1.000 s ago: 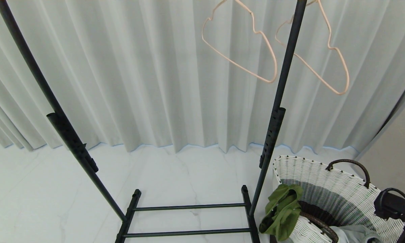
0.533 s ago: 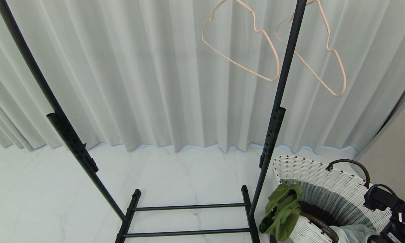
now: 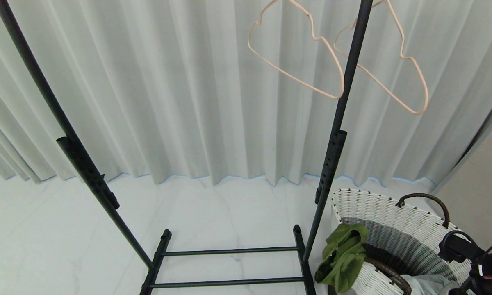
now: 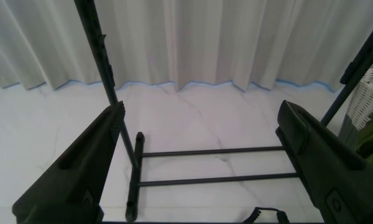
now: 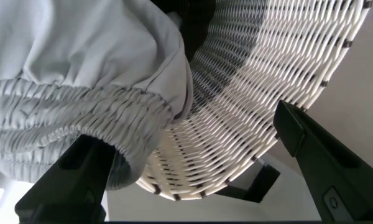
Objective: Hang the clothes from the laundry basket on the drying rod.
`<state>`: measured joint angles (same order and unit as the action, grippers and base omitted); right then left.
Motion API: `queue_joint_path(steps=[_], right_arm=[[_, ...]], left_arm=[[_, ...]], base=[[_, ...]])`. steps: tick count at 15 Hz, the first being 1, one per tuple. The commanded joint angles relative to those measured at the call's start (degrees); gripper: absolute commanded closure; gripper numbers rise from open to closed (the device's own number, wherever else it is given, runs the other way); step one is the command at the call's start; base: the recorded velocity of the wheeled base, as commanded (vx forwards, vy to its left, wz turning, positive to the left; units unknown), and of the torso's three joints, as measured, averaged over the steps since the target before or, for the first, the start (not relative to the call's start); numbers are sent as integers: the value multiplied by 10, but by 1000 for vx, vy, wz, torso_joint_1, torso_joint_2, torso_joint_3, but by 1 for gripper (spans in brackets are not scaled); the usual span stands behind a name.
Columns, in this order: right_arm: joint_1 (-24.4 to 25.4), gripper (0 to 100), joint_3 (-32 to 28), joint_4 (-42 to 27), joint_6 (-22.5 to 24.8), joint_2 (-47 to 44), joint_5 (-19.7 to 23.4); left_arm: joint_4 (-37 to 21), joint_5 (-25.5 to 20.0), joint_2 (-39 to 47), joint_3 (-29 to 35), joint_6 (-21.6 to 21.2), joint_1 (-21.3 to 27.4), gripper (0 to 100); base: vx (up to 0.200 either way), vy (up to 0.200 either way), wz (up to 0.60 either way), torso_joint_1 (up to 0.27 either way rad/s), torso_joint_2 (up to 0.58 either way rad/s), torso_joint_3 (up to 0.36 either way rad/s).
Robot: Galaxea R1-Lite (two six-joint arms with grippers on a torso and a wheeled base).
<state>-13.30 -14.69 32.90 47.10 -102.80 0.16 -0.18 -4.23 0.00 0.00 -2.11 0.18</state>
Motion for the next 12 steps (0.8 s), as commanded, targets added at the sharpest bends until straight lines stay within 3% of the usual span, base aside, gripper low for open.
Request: queue_joint_path(steps=[1, 3, 4, 9, 12], right_arm=[[0, 0, 6, 0, -6, 11, 4], [-1, 0, 15, 1, -12, 13, 5], [0, 100, 19, 2, -13, 15, 7], [1, 100, 59, 57, -21, 20, 13], [14, 100, 105, 57, -81, 137, 12]], left_arm=[[0, 0, 0, 0, 0, 0, 0], [0, 0, 0, 0, -1, 0, 0], [0, 0, 0, 0, -1, 0, 0], [0, 0, 0, 0, -4, 0, 0], [0, 0, 0, 0, -4, 0, 0]], base=[[0, 0, 0, 0, 0, 0], [0, 0, 0, 0, 0, 0], [0, 0, 0, 0, 0, 0], [0, 0, 0, 0, 0, 0], [0, 0, 0, 0, 0, 0]])
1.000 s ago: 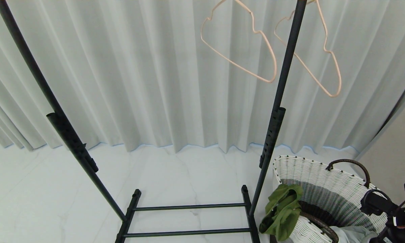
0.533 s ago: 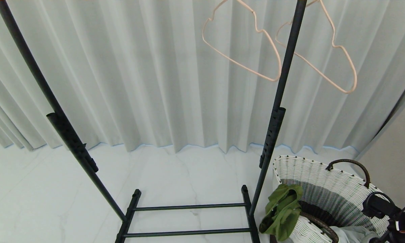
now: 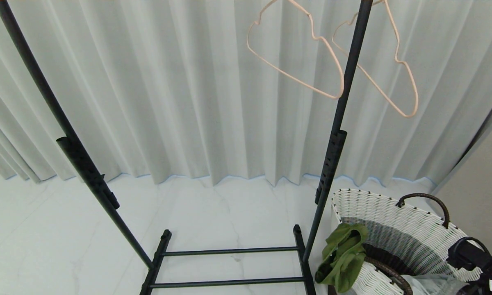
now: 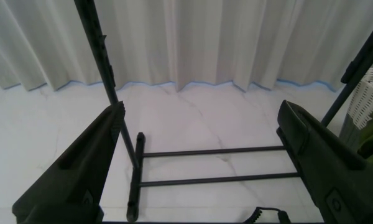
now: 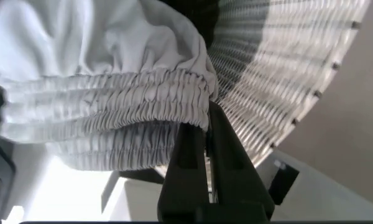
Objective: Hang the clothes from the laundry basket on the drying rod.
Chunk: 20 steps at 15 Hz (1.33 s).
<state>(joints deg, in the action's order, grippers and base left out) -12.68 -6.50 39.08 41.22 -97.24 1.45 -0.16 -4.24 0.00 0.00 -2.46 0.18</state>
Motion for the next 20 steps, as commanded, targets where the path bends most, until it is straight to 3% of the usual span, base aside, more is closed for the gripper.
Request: queue_joint_path(steps=[1, 2, 5, 8, 12, 16, 20], right_arm=[[9, 100, 14, -40, -28, 138, -3], [9, 100, -19, -99, -28, 196, -4], [12, 100, -196, -403, -40, 348, -4], [34, 100, -317, -562, -46, 420, -4], [58, 100, -357, -617, -43, 478, -7], [74, 100, -369, -618, -42, 488, -7], [86, 100, -377, -617, -42, 487, -7]], left_arm=[[0, 0, 0, 0, 0, 0, 0], [0, 0, 0, 0, 0, 0, 0], [0, 0, 0, 0, 2, 0, 0], [0, 0, 0, 0, 2, 0, 0], [0, 0, 0, 0, 3, 0, 0], [0, 0, 0, 0, 3, 0, 0], [0, 0, 0, 0, 2, 0, 0]], base=[[0, 0, 0, 0, 0, 0], [0, 0, 0, 0, 0, 0], [0, 0, 0, 0, 0, 0], [-67, 0, 0, 4, 2, -1], [-200, 0, 0, 2, 4, -1], [-200, 0, 0, 2, 4, 0], [0, 0, 0, 0, 0, 0]])
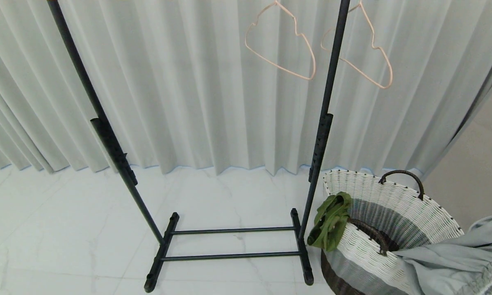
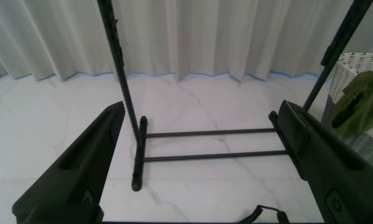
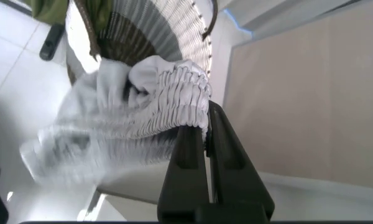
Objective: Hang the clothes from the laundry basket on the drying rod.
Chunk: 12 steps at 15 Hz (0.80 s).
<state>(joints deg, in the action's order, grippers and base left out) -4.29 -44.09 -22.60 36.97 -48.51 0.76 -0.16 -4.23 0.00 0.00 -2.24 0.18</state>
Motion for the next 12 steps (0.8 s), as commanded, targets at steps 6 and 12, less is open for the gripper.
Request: queue_joint_path(steps=[6, 12], right_arm=[[3, 100, -4, 3, 0, -5, 1], [3, 100, -33, -1, -2, -27, 1]], left_arm=[[0, 0, 0, 0, 0, 0, 0], [0, 0, 0, 0, 0, 0, 0]], base=[[0, 167, 0, 4, 4, -1], [0, 67, 0, 2, 2, 2]])
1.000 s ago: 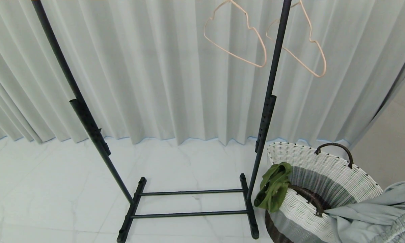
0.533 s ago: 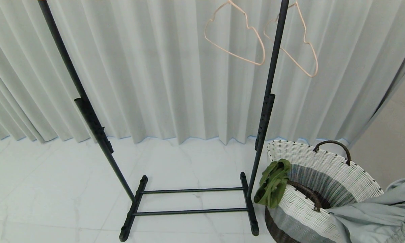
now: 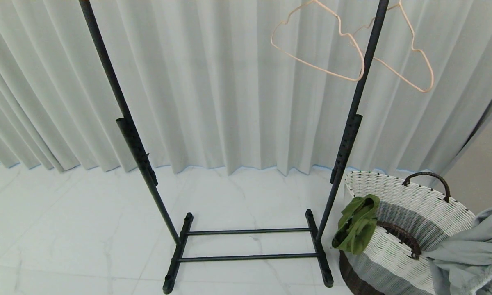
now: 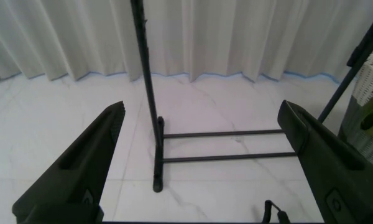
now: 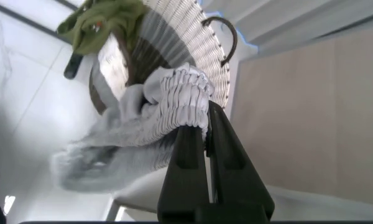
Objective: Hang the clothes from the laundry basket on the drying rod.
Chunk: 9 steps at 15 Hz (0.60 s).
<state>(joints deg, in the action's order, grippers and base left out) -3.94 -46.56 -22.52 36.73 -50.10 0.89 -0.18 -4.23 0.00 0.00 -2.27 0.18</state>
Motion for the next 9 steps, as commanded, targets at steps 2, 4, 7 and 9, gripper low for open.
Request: queue_joint_path(steps=[2, 4, 7, 9], right_arm=[[1, 100, -33, -4, 0, -26, 0], [8, 100, -83, -53, -2, -39, 2], [48, 100, -184, -155, -39, -60, 4], [86, 100, -236, -200, -76, -68, 5]], left_arm=[[0, 0, 0, 0, -2, 0, 0], [0, -1, 0, 0, -10, 0, 0], [0, -10, 0, 0, -49, 0, 0], [3, -10, 0, 0, -40, 0, 0]], base=[[0, 0, 0, 0, 0, 0], [0, 0, 0, 0, 0, 0], [0, 0, 0, 0, 0, 0], [0, 0, 0, 0, 0, 0]])
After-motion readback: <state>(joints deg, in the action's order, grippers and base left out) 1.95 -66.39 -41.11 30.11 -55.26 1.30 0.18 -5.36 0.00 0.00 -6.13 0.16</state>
